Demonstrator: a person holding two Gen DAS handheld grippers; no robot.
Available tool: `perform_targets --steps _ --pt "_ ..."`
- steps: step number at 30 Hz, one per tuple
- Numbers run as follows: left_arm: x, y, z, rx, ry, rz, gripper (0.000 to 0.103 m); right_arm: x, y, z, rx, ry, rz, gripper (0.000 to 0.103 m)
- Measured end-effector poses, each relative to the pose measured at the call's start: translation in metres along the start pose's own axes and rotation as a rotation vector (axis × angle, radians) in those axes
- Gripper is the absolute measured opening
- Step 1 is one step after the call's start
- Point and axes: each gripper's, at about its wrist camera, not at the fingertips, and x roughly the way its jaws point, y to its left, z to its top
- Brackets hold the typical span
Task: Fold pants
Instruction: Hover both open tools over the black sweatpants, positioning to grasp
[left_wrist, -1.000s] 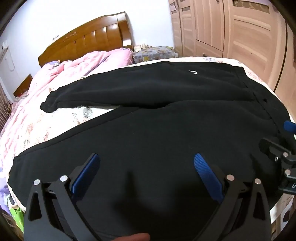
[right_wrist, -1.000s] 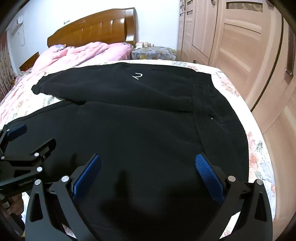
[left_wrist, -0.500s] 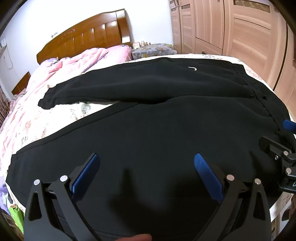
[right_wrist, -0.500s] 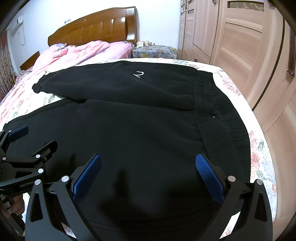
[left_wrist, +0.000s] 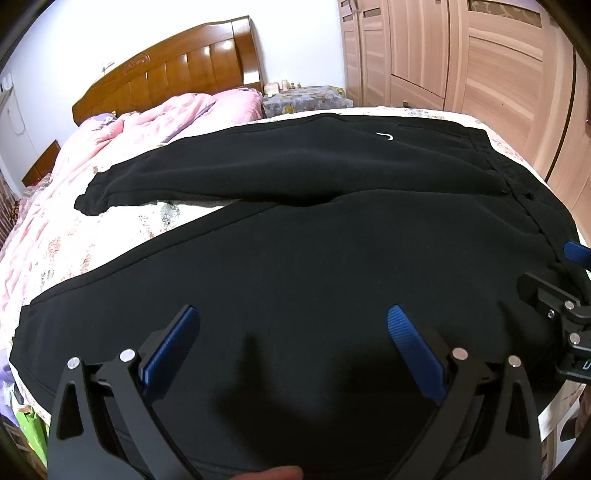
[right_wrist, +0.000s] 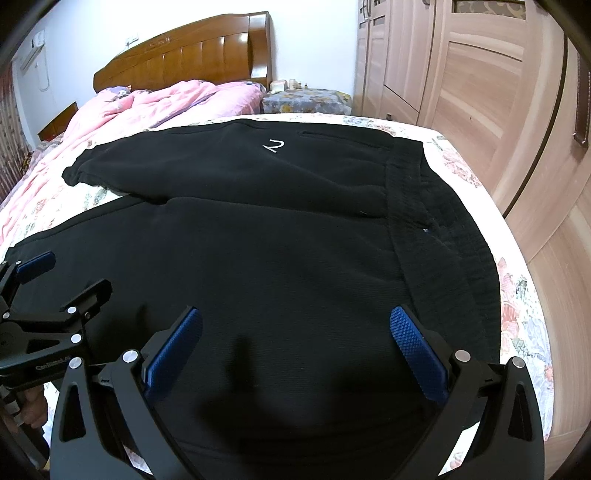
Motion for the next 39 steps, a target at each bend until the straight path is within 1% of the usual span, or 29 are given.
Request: perform_targets --steps 6,14,19,22,24,27,29,39 --pt "0.002 0.001 0.000 -0.007 0.007 -0.007 0.102 0.001 0.000 -0.001 -0.001 0.005 0.003 0.099" --pt "0.001 0.005 -0.001 -0.032 0.006 -0.040 0.102 0.002 -0.001 -0.001 0.005 0.006 0.005 0.099" --pt "-0.005 0.003 0.000 -0.027 -0.011 -0.030 0.102 0.002 -0.004 -0.002 0.010 0.005 0.008 0.099" --pt "-0.012 0.004 0.001 -0.033 -0.044 0.008 0.102 0.001 -0.006 -0.001 0.015 0.000 0.009 0.099" --pt "-0.014 0.005 0.003 -0.036 -0.052 0.019 0.102 0.000 -0.007 -0.001 0.020 -0.004 0.010 0.099" --pt "-0.013 0.010 0.006 -0.055 -0.021 -0.002 0.102 -0.001 -0.011 0.000 0.031 -0.007 0.013 0.099" --pt "-0.012 0.014 0.006 -0.069 -0.014 -0.027 0.102 -0.001 -0.012 0.000 0.033 -0.007 0.015 0.099" --pt "-0.011 0.015 0.006 -0.036 -0.018 -0.017 0.102 0.001 -0.013 0.002 0.031 -0.001 0.012 0.099"
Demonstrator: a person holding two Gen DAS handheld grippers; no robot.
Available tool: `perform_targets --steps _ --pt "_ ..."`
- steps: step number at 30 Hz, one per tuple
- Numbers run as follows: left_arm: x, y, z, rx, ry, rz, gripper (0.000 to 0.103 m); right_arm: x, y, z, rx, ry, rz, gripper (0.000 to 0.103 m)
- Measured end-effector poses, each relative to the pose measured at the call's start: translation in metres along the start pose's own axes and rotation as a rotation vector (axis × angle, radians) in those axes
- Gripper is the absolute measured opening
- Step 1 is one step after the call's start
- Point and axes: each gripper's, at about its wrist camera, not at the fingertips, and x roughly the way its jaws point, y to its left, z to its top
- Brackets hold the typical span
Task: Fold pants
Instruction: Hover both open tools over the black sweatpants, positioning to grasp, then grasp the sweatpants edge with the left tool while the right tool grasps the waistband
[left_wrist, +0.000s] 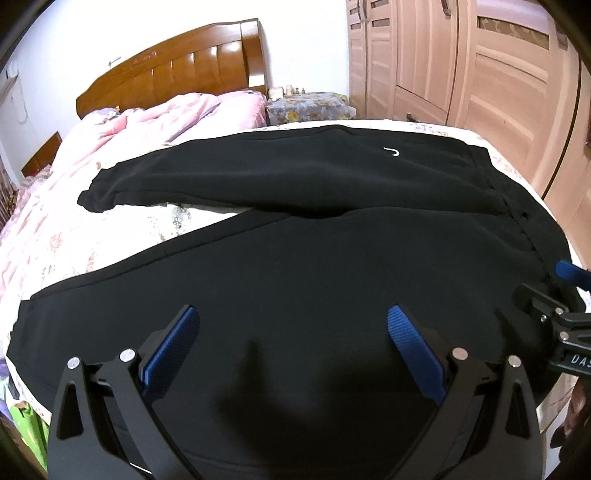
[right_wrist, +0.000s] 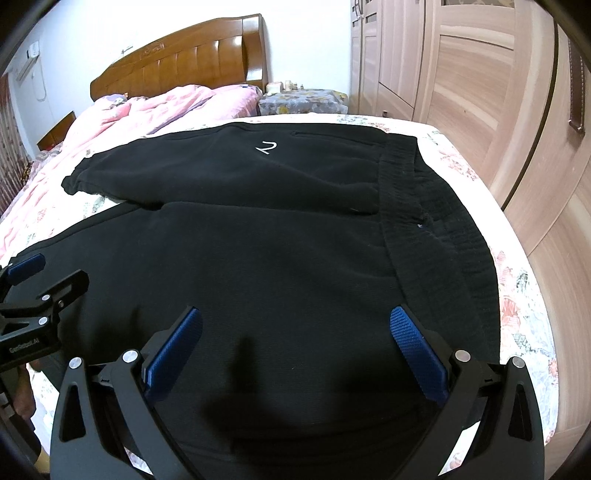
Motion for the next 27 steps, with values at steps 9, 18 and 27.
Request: perform_targets --steps 9,18,27 --pt "0.012 0.001 0.011 0.018 0.026 -0.017 0.102 0.003 -0.007 0.021 -0.043 -0.008 -0.010 0.099" --pt "0.035 0.001 0.048 0.121 0.011 -0.053 0.102 0.028 -0.015 0.088 -0.205 -0.031 0.055 0.099" --pt "0.089 0.021 0.138 0.259 0.062 -0.271 0.101 0.124 -0.025 0.189 -0.508 -0.006 0.205 0.099"
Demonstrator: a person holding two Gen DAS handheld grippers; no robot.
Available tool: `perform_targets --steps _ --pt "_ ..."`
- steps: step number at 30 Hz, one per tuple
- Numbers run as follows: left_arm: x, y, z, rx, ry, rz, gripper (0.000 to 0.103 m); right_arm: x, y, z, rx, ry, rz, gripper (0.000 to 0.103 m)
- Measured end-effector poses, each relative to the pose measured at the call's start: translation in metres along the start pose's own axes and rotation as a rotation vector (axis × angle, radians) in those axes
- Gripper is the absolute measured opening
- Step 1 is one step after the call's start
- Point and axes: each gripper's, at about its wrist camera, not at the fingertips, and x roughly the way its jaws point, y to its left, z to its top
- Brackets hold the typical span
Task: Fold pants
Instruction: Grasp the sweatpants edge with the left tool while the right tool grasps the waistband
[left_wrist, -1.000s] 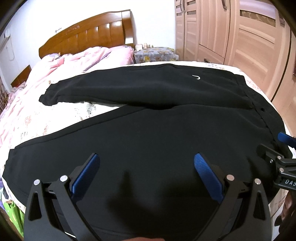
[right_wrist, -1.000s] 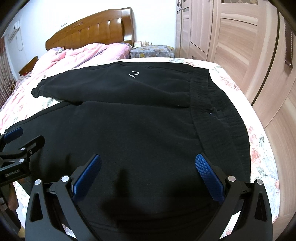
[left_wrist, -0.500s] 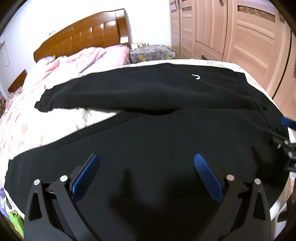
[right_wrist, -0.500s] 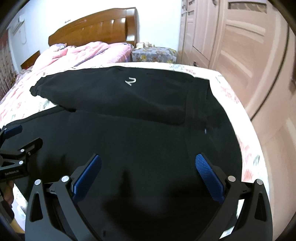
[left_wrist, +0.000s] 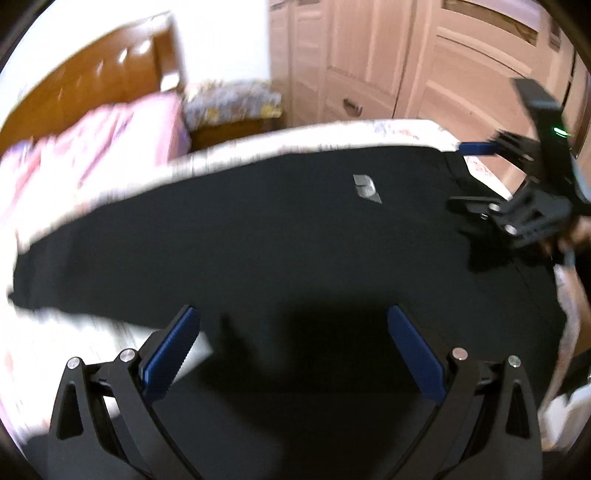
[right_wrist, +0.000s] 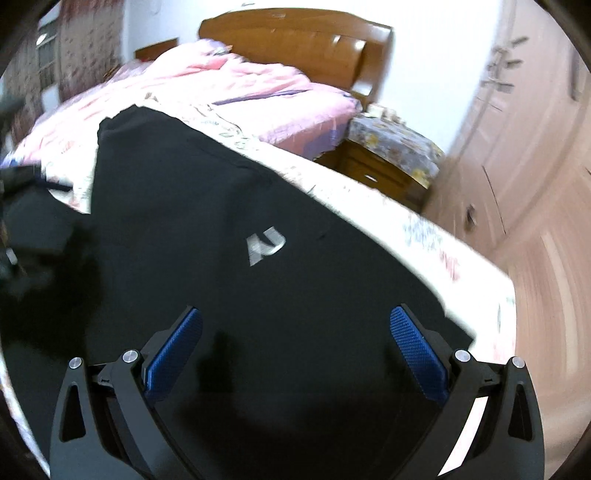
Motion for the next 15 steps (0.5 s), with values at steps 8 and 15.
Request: perform_targets --steps 8,15 --pt "0.072 0.054 0.087 0.135 0.042 -0.005 0.101 0.079 -0.066 0.037 0.042 0.088 0.145 0.099" --pt "0.120 0.074 0.112 0.253 0.044 -0.184 0.101 0.092 -0.081 0.033 0.051 0.104 0.304 0.067"
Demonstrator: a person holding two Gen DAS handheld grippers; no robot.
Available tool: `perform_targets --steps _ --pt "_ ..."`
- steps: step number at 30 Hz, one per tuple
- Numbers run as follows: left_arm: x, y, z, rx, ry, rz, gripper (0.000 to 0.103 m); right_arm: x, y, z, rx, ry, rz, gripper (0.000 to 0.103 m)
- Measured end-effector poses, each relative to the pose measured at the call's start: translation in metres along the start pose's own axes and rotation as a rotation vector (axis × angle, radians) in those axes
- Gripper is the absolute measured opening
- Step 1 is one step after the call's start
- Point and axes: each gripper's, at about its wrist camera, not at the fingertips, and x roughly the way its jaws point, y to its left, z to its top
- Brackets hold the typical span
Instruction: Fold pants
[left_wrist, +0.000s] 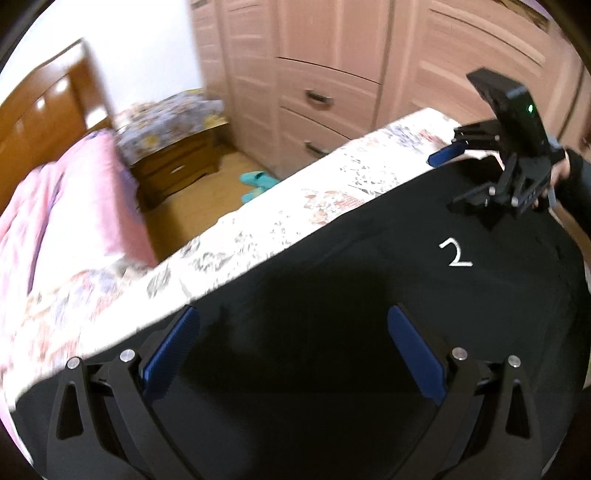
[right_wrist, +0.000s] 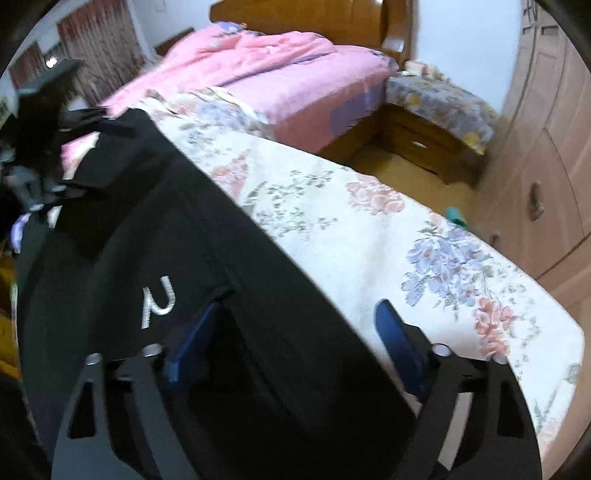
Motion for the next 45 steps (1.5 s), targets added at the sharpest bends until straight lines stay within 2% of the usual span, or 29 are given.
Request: perform_targets --steps 2,3,4,9,13,14,16,17,18,20,24,27,29,32,36,38,40,45 --pt "0.008 0.003 0.002 0.051 -0.004 -0.059 0.101 -0.006 0.004 -0.004 0.004 -0.018 0.046 0.032" --pt "0.012 0.006 0.005 0.068 -0.002 -0.084 0.101 -0.012 0.012 -0.007 -0.022 -0.033 0.009 0.018" --pt "0.015 0.009 0.008 0.084 -0.002 -0.104 0.101 -0.018 0.015 -0.008 -0.038 -0.046 -0.014 0.011" --pt "0.033 0.017 0.020 0.139 0.021 -0.173 0.099 -0.066 0.057 -0.025 -0.125 -0.180 -0.080 0.010" --pt "0.043 0.016 0.023 0.187 0.100 -0.290 0.090 -0.103 0.095 -0.044 -0.173 -0.266 -0.141 0.009" --pt "0.043 0.015 0.020 0.203 0.120 -0.314 0.084 -0.110 0.103 -0.049 -0.176 -0.278 -0.156 0.009" --pt "0.041 0.013 0.017 0.214 0.141 -0.340 0.058 -0.117 0.119 -0.056 -0.178 -0.291 -0.172 0.009" --pt "0.036 0.012 0.015 0.208 0.139 -0.358 0.040 -0.116 0.124 -0.054 -0.182 -0.288 -0.178 0.009" --pt "0.028 0.009 0.012 0.214 0.124 -0.348 0.030 -0.116 0.132 -0.058 -0.190 -0.286 -0.202 0.009" --pt "-0.002 -0.004 0.004 0.259 0.064 -0.245 0.024 -0.117 0.139 -0.061 -0.182 -0.283 -0.222 0.009" --pt "-0.076 -0.045 -0.018 0.330 -0.059 -0.020 0.020 -0.141 0.156 -0.075 -0.167 -0.337 -0.242 0.009" --pt "-0.150 -0.098 -0.057 0.374 -0.157 0.141 0.014 -0.167 0.181 -0.095 -0.182 -0.383 -0.240 0.009" --pt "-0.179 -0.130 -0.081 0.393 -0.185 0.201 0.014 -0.182 0.201 -0.114 -0.198 -0.403 -0.231 0.009" --pt "-0.209 -0.185 -0.133 0.402 -0.198 0.253 0.012 -0.193 0.234 -0.151 -0.209 -0.392 -0.220 0.009" --pt "-0.194 -0.240 -0.197 0.369 -0.140 0.273 0.012 -0.186 0.261 -0.200 -0.161 -0.344 -0.178 0.009" --pt "-0.176 -0.249 -0.222 0.315 -0.120 0.265 0.012 -0.175 0.272 -0.218 -0.143 -0.312 -0.184 0.009" --pt "-0.158 -0.252 -0.235 0.254 -0.121 0.248 0.012 -0.157 0.278 -0.233 -0.116 -0.270 -0.204 0.009" --pt "-0.132 -0.255 -0.252 0.165 -0.128 0.268 0.012 -0.139 0.284 -0.252 -0.023 -0.258 -0.189 0.009"
